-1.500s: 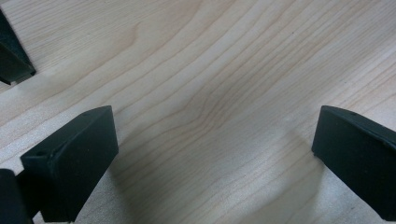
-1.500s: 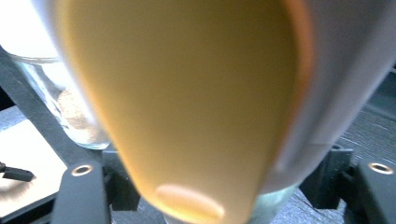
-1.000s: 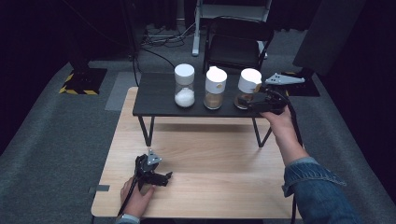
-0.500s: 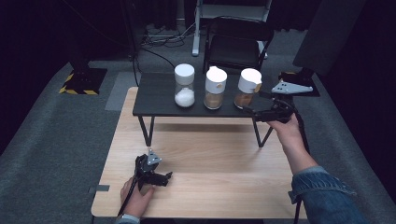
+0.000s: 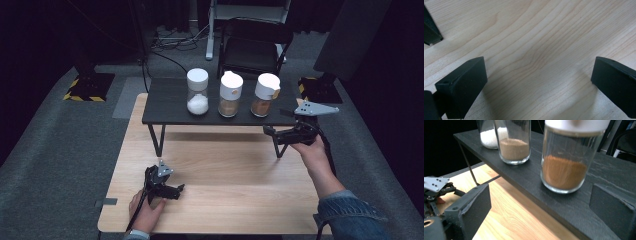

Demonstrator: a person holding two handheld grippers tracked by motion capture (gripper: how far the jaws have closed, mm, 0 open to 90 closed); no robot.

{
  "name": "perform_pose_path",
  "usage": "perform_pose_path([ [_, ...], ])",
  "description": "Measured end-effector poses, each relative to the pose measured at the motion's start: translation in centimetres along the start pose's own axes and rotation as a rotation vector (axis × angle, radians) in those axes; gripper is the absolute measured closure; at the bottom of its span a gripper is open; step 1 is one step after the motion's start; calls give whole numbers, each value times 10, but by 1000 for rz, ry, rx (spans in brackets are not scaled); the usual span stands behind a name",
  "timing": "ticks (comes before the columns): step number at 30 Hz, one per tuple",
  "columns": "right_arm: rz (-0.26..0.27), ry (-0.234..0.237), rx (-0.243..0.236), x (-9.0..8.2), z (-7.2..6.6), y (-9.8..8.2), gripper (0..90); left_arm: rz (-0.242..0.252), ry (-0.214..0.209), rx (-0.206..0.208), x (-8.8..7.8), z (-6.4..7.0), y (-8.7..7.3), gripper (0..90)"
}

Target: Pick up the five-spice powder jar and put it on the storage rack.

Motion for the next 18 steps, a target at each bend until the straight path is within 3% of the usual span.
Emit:
perform_pose_path([
  [18, -32, -9, -1, -6, -6, -54, 35, 0, 0, 0, 0, 0, 0, 2],
])
Point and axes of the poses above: each handheld gripper's, and its own axes: x roughly forward along the jaws, y roughly out of its top, z roughly to its right, the point moved 2 cm from there along x, roughly forward along the jaws, and after that the axes turned 14 degrees about -y, right-handed, at the moved point
